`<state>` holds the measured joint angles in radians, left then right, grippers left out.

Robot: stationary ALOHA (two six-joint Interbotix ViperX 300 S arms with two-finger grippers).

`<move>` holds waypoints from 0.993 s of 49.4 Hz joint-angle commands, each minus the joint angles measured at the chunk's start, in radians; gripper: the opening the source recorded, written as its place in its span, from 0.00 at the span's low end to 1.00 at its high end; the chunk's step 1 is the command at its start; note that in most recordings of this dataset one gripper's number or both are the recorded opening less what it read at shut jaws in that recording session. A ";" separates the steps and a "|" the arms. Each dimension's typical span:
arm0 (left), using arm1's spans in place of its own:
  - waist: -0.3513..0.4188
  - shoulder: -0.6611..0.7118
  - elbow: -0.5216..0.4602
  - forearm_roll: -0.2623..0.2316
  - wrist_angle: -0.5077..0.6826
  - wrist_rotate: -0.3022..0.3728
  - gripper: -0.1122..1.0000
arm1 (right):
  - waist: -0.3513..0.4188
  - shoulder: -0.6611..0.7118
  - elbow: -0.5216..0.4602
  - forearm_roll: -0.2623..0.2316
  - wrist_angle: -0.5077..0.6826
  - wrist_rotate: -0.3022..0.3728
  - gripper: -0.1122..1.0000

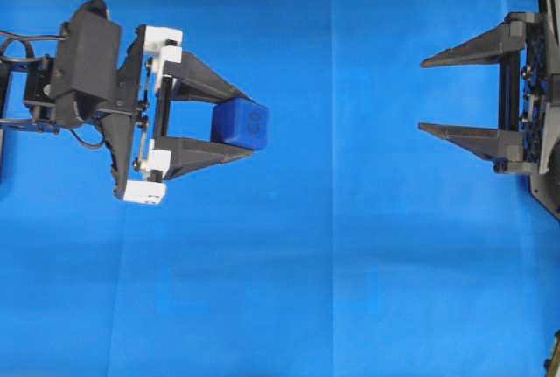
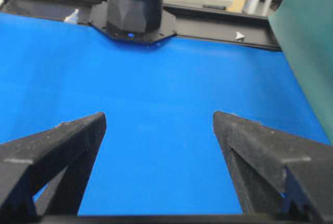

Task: Handover the blue block to the right arm after grasping it with the left arm, then place it in the designated position.
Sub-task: 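Lift the blue cube with the left gripper and hold it up, then rotate the right gripper and move it toward the held cube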

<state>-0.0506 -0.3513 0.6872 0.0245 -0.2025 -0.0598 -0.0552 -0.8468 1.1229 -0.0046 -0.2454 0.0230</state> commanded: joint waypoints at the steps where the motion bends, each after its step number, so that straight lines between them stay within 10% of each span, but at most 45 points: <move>1: 0.000 -0.017 -0.009 -0.002 -0.017 0.002 0.54 | -0.002 0.006 -0.028 -0.002 -0.009 0.000 0.98; 13: 0.000 -0.020 -0.009 -0.002 -0.023 0.000 0.54 | -0.002 0.005 -0.035 -0.026 -0.005 -0.020 0.98; 49: 0.000 -0.020 -0.008 -0.003 -0.026 -0.002 0.54 | 0.043 0.003 -0.103 -0.572 -0.029 -0.422 0.97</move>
<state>-0.0506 -0.3513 0.6903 0.0230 -0.2163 -0.0598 -0.0215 -0.8468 1.0477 -0.5415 -0.2592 -0.3804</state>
